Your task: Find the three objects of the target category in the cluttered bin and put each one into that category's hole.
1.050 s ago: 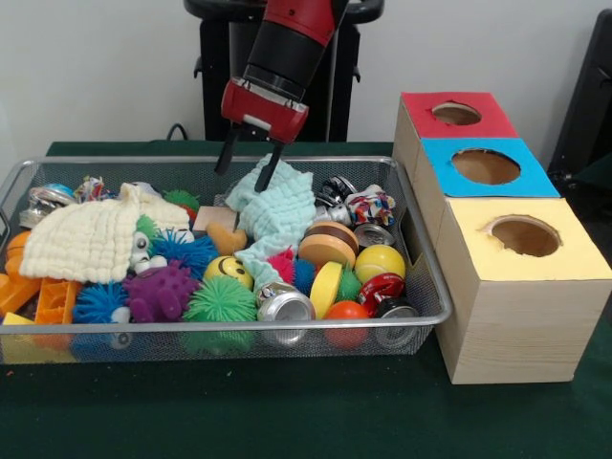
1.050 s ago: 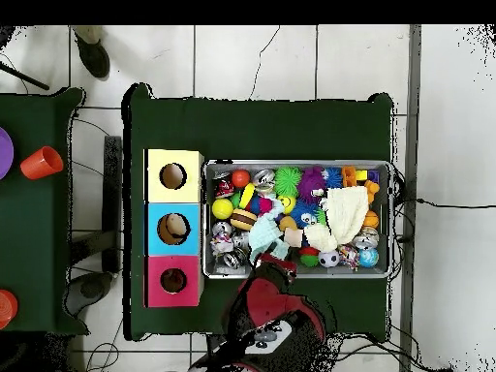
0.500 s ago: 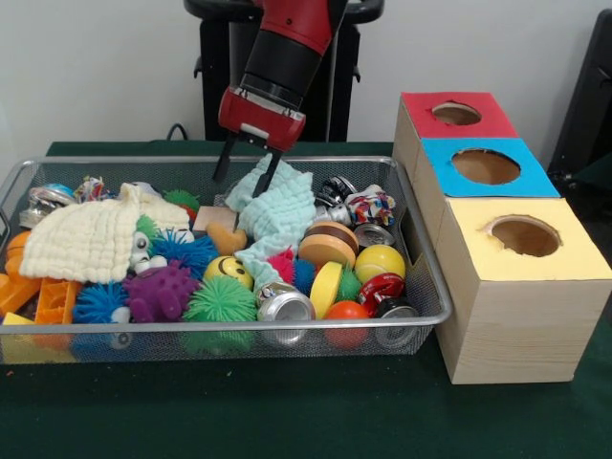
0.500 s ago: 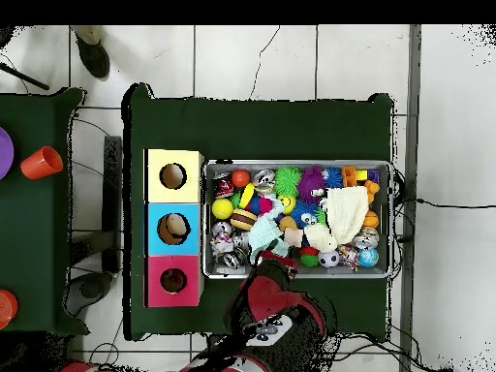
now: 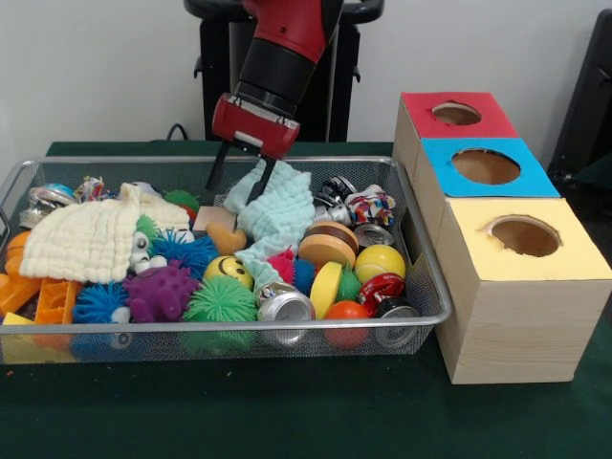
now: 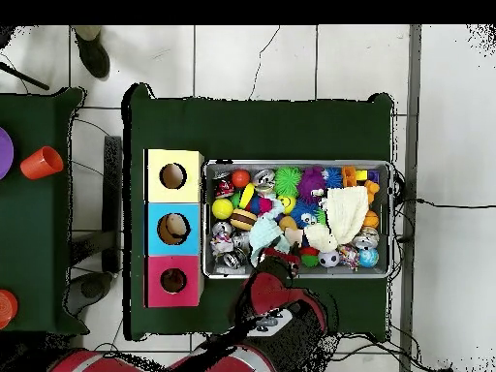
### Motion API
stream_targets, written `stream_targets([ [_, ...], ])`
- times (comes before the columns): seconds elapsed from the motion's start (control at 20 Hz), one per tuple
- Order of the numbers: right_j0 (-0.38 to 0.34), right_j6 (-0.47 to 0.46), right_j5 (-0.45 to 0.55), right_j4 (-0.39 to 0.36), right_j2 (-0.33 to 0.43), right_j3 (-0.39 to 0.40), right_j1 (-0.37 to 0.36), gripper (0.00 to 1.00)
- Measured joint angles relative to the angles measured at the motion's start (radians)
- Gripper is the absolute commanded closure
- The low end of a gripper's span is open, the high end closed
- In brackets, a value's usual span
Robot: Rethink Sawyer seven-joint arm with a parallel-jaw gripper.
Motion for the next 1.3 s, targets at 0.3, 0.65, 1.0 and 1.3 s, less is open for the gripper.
stream_targets([
  [0.3, 0.000, 0.000, -0.002, 0.000, -0.013, -0.032, 0.017, 0.00],
  [0.65, 0.004, 0.000, -0.002, 0.000, -0.018, -0.063, 0.028, 0.00],
  [1.0, 0.020, 0.000, -0.002, 0.007, -0.029, -0.083, 0.038, 0.00],
  [1.3, 0.049, 0.000, -0.001, 0.013, -0.045, -0.083, 0.025, 0.00],
])
